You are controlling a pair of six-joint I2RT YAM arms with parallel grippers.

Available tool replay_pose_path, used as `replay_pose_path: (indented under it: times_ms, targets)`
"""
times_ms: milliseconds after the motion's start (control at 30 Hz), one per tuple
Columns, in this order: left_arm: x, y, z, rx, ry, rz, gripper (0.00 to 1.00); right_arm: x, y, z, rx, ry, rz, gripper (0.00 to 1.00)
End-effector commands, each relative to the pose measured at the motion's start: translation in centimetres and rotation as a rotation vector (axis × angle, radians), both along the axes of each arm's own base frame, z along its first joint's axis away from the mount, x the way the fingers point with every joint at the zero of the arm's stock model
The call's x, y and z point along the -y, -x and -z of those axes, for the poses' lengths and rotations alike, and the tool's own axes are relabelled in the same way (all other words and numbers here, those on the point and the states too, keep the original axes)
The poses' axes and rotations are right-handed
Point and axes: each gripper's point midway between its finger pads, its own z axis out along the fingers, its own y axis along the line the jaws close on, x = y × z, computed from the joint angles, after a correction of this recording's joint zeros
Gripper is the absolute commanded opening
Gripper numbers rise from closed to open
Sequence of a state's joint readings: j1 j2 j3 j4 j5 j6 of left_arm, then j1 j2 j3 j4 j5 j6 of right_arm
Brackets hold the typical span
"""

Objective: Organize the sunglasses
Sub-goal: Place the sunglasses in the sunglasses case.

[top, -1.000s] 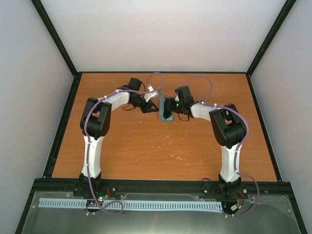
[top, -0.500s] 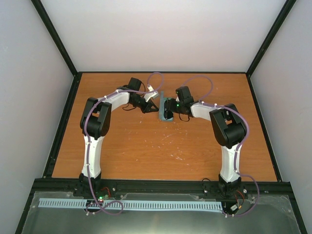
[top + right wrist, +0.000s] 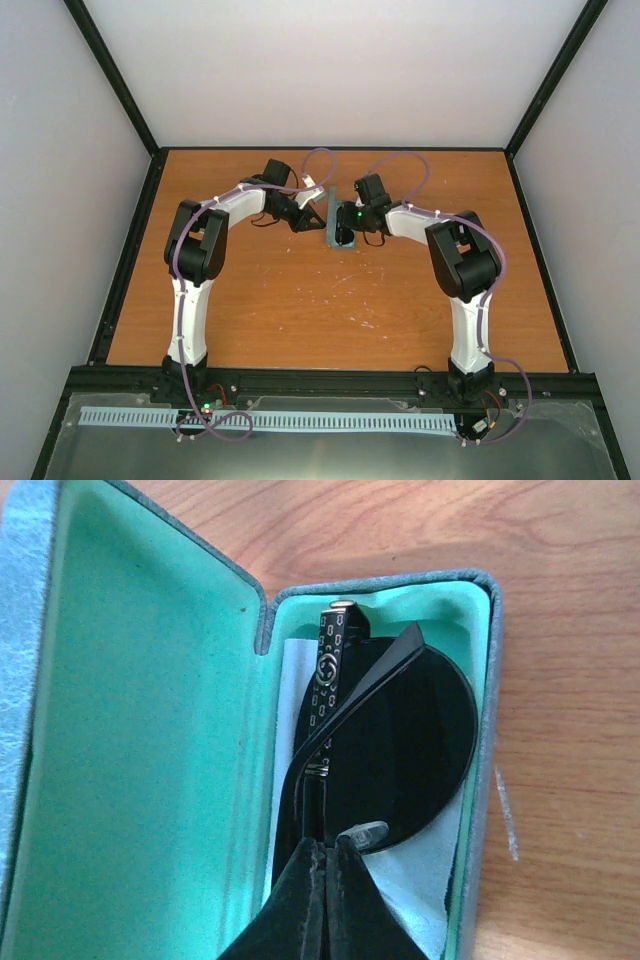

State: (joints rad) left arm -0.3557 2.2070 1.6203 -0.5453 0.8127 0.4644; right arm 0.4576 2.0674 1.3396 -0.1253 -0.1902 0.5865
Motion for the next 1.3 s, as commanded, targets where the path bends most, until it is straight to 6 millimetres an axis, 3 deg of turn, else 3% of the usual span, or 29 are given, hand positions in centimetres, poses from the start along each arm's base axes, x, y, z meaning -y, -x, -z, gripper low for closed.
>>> replay_pose_path:
  times_ms: [0, 633, 800, 1133, 1200, 1267]
  targets:
    - [0.5, -0.3, -2.3, 0.050, 0.041, 0.008, 0.06, 0.3, 1.3, 2.7, -0.066, 0.085, -0.005, 0.03]
    - [0.6, -0.4, -2.3, 0.050, 0.041, 0.003, 0.06, -0.7, 2.0, 5.5, -0.142, 0.084, -0.046, 0.03]
    - [0.5, -0.6, -2.3, 0.060, 0.033, -0.005, 0.07, 0.3, 2.0, 2.5, -0.072, 0.109, -0.022, 0.09]
    - [0.1, -1.4, -2.9, 0.115, 0.002, -0.025, 0.06, 2.6, 1.1, -6.7, 0.117, 0.118, 0.046, 0.31]
    - [0.1, -1.6, -3.2, 0.123, 0.003, -0.028, 0.06, 3.8, 1.1, -7.8, 0.144, 0.098, 0.087, 0.30]
    - [0.2, -1.9, -3.5, 0.127, 0.006, -0.032, 0.06, 5.3, 1.1, -7.6, 0.145, 0.094, 0.128, 0.17]
